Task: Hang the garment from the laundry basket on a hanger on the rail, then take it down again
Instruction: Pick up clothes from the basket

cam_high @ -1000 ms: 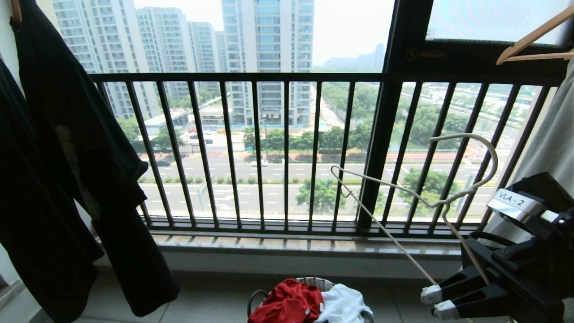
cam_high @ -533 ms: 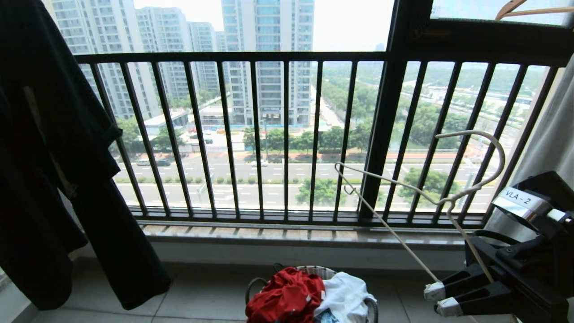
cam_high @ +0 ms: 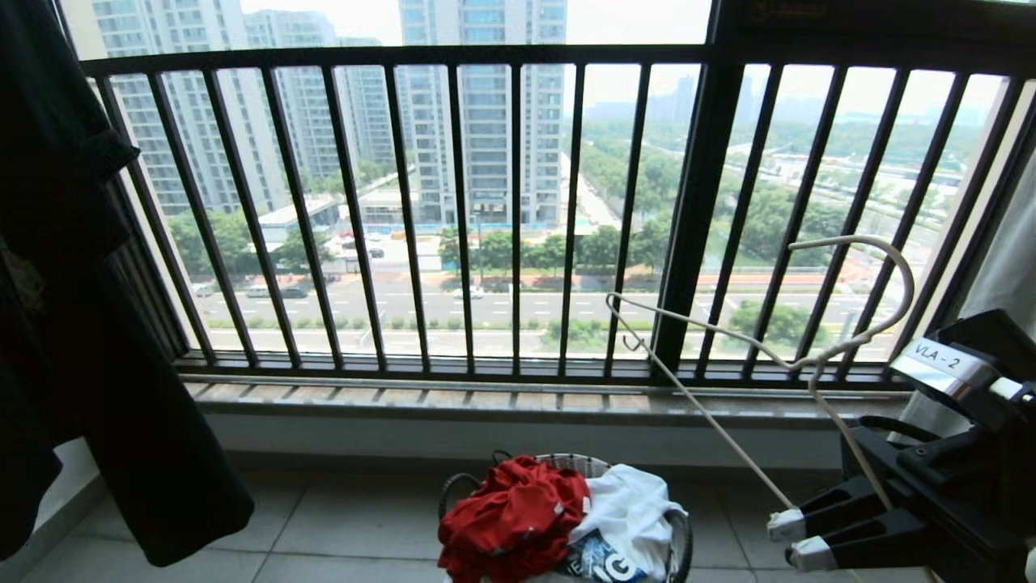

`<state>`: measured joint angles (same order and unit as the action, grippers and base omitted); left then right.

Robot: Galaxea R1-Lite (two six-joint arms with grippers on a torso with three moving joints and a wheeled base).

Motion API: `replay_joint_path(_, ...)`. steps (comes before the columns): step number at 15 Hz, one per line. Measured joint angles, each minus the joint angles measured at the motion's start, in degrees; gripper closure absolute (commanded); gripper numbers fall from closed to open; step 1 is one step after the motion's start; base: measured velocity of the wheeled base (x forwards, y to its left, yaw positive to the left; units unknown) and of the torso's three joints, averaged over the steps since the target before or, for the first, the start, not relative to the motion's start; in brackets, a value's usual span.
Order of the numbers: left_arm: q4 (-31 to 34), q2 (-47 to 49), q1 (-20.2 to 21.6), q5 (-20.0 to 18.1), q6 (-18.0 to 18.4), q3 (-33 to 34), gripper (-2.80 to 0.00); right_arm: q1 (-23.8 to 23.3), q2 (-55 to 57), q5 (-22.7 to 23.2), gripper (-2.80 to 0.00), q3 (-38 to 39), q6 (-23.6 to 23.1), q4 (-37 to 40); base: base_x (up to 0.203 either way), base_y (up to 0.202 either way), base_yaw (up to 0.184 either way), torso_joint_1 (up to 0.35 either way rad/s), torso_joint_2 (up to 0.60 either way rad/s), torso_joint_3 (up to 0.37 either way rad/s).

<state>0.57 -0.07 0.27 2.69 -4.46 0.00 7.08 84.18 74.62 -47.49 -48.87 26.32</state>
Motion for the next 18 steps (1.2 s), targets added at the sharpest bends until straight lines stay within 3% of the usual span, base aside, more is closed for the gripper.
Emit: replay_joint_path(18,0.0,0.0,0.0,0.0,0.0,0.0,0.00,-2.8,0.0,0.3,0.00,0.7,0.2,-2.2,0.000,0.000,0.000,-0.005,0.02,0.023)
